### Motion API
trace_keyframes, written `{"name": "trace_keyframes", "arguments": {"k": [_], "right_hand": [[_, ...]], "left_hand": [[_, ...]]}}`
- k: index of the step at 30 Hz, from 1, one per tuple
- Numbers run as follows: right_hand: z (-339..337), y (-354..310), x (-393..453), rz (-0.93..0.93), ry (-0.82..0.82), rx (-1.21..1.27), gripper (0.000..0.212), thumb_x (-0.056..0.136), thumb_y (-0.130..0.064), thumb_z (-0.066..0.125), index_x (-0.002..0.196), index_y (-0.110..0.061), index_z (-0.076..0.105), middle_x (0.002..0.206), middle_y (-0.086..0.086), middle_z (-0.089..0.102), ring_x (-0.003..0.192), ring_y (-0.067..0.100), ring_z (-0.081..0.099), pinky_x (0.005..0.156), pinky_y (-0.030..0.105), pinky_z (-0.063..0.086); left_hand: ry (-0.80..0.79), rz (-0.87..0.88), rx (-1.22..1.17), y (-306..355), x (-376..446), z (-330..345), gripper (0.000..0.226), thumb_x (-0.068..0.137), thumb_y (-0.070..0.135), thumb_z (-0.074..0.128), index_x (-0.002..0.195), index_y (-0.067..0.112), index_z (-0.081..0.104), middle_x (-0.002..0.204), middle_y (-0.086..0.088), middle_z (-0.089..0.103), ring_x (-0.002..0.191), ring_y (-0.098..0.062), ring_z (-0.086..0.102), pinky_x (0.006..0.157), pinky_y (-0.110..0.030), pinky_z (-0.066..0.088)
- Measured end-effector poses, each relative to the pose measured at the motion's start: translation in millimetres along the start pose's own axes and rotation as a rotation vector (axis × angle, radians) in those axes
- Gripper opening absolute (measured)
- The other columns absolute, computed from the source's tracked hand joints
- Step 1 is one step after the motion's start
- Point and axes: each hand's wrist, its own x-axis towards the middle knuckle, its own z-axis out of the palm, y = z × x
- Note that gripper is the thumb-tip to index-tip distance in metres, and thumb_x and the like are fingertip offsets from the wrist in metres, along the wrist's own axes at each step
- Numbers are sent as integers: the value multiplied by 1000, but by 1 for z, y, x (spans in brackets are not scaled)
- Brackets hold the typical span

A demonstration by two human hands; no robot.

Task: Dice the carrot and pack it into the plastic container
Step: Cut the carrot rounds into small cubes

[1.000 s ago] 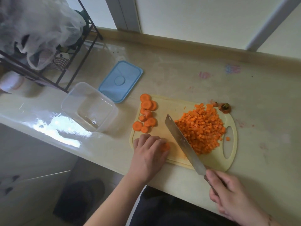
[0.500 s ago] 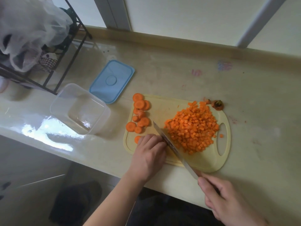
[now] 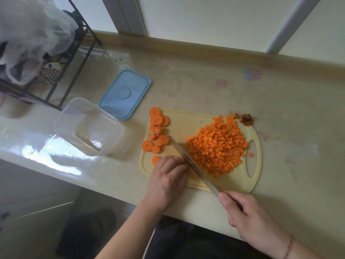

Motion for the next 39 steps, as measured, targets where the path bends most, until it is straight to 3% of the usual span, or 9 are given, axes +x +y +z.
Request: {"name": "trace_keyframes", "arguments": {"k": [3, 8, 12, 22, 25, 28, 32, 34, 39], "right_hand": [[-1, -3, -5, -18, -38, -1, 26, 93, -38, 49, 75, -52, 61, 43, -22, 47, 42, -3, 46, 49, 7, 34], [1, -3, -9, -31, -65, -15, 33, 86, -43, 43, 114, -42, 60, 49, -36, 47, 58, -16, 52, 57, 2, 37], [6, -8, 0, -38, -27, -31, 22, 91, -38, 43, 78, -50, 57, 49, -38, 47, 59, -16, 52, 58, 3, 37], [3, -7, -7, -17, -54, 47, 42, 96, -33, 48, 63, -57, 57, 40, -17, 40, 39, 2, 38, 45, 9, 31], [3, -10, -10, -17, -76, 21, 22, 94, -32, 49, 98, -50, 60, 44, -32, 46, 54, -13, 52, 55, 3, 37], [4, -5, -11, -22, -77, -1, 31, 87, -41, 43, 113, -39, 60, 47, -36, 46, 59, -16, 53, 59, 3, 37], [6, -9, -6, -9, -74, -6, 33, 93, -36, 44, 78, -60, 62, 49, -37, 47, 59, -17, 52, 58, 4, 37], [9, -8, 0, -13, -64, -38, 42, 96, -31, 45, 61, -51, 57, 47, -37, 47, 57, -17, 52, 56, 6, 35], [5, -14, 5, -62, -77, -28, 20, 91, -42, 45, 93, -54, 60, 49, -39, 47, 61, -19, 52, 58, 5, 37]], "left_hand": [[2, 1, 12, 0, 1, 0, 12, 93, 10, 64, 93, 5, 75, 102, -6, 70, 95, -27, 62, 85, -36, 49], [27, 1, 13, 0, -1, 1, 17, 94, 14, 63, 91, 6, 77, 100, -6, 73, 97, -25, 63, 89, -34, 49], [26, -9, 10, 0, -2, 2, 17, 93, 15, 63, 91, 6, 78, 103, -6, 74, 101, -23, 61, 90, -33, 48], [37, 40, 58, -5, -9, -2, 19, 100, 16, 60, 93, 6, 75, 102, -4, 73, 95, -25, 67, 84, -34, 47], [52, 27, 4, -4, -7, -3, 34, 107, 19, 49, 92, 4, 75, 100, -5, 73, 94, -25, 68, 82, -35, 49], [64, 16, -14, -4, -7, -3, 38, 108, 22, 46, 92, 3, 75, 99, -6, 74, 94, -25, 69, 84, -34, 51], [69, 2, -24, -4, -7, -4, 41, 109, 24, 45, 90, 5, 75, 100, -4, 74, 96, -22, 69, 85, -31, 50], [77, -9, -30, -4, -7, -4, 40, 109, 25, 47, 88, 5, 75, 99, -2, 74, 97, -20, 67, 86, -30, 49], [64, -5, -31, -5, -6, -2, 35, 107, 23, 51, 89, 5, 75, 100, -1, 74, 96, -20, 68, 87, -30, 50]]}}
